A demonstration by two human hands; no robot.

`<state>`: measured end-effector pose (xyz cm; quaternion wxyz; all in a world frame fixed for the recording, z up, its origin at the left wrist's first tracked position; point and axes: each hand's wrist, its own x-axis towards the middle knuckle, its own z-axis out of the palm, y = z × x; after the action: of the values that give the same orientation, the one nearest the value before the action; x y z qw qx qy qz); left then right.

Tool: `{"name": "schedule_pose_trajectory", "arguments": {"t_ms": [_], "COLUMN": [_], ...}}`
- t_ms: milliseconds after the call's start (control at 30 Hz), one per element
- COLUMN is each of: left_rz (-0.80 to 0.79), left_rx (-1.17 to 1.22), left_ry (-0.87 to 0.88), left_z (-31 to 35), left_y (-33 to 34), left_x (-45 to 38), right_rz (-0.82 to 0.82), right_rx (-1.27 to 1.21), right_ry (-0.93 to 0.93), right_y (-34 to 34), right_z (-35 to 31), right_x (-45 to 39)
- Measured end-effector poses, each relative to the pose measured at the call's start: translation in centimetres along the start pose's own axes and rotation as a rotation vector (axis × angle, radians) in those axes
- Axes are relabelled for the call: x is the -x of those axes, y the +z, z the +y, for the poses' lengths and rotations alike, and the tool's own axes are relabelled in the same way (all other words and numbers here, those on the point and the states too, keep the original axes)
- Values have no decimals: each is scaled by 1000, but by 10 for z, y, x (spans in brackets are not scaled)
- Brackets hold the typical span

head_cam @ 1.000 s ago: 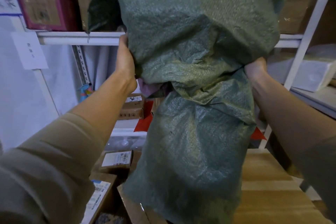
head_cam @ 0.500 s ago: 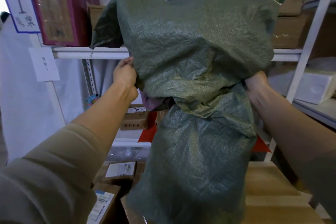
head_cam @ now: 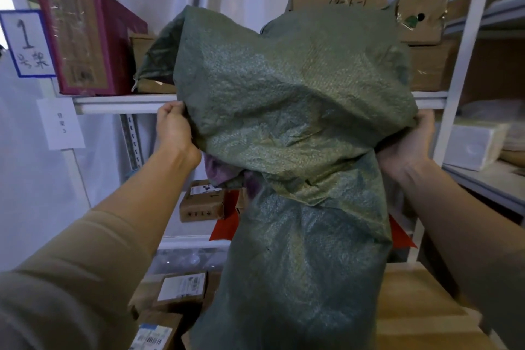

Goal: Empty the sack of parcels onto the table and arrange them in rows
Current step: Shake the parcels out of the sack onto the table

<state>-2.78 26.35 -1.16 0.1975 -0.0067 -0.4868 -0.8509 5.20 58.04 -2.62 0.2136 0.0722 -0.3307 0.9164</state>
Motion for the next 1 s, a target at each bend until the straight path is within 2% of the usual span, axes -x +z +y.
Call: {"name": "schedule_pose_trajectory", "arguments": {"t_ms": [67,167,333,500,700,867,1000], "left_rz": [-7,-8,-73,-198,-170,-271,-205], "left_rx": [-28,-65,-137,-43,-209,-96,-268], "left_ry": [-5,-41,-60,-100,-123,-88,-70], "left_z": [-4,-10,-10,-13,-21,-20,-19], "left_y": [-3,-4,-2,8,2,-3,-5], "left_x": [-4,-6,9,26,25,20,20], "right_rz": [-33,-110,18,78,114,12,41], "right_rx": [49,298,628,691,832,743,709], "right_ry": [86,186,229,157,28,55,11], "right_y": [-5,-3,5,5,3,11,14], "right_z": [-6,-18,-33,-31,-29,-31,-24], "right_x": [0,0,0,-2,-5,-5,-8]}}
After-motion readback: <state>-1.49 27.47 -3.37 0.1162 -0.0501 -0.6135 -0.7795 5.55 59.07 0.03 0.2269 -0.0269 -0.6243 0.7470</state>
